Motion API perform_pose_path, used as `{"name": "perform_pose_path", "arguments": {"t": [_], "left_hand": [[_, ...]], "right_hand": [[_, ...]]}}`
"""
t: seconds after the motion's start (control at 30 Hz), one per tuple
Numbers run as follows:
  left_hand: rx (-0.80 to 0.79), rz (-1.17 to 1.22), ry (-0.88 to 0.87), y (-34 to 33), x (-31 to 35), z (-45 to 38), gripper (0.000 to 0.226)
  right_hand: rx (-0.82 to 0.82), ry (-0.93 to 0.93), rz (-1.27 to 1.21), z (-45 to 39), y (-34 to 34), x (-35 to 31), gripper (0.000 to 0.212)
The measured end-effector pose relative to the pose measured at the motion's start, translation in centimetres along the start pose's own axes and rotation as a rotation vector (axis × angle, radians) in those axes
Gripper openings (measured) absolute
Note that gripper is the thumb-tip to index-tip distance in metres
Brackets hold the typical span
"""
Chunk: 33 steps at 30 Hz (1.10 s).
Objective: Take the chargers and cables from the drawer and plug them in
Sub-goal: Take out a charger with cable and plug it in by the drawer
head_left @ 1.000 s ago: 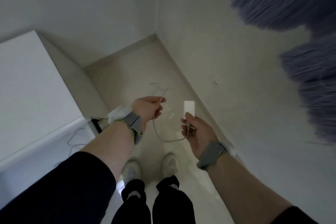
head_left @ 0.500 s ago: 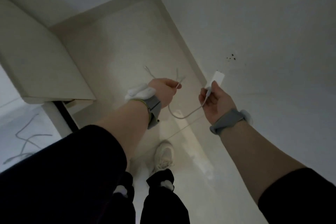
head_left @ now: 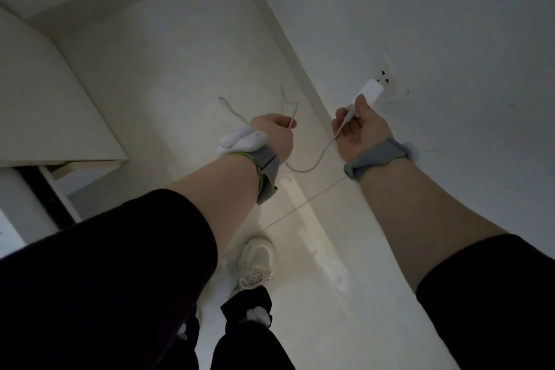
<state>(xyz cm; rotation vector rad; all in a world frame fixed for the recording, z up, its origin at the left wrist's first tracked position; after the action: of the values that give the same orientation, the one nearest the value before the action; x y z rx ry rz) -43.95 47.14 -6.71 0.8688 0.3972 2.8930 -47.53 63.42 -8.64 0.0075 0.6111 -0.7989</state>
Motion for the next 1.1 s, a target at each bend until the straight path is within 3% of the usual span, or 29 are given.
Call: {"name": "perform_pose_path", "arguments": {"t": [0.87,1.1], "left_hand": [[-0.059,0.164,0.109,-2.1,-0.6,0.4,0.035],[-0.091,-0.015,0.045,-1.7,-1.1,-0.2,0.035]], "right_hand": [[-0.016,0.018,-0.104,-1.9,-2.5,-1.5,0.033],[0.023,0.030,-0.145,-2.6,-2.5,-2.6,0.028]]}}
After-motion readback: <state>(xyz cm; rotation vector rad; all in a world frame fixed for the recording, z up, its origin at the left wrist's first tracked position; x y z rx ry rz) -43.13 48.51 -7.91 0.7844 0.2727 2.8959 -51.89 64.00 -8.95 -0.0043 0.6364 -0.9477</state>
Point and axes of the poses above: each hand's wrist, its own z-axis away from the middle knuckle, its own y-axis out of the back of the hand, x = y × z, the point moved 4 cm from there along -z, towards the middle knuckle, and after that the axes turned 5 degrees about -z, right-handed, at the moved point
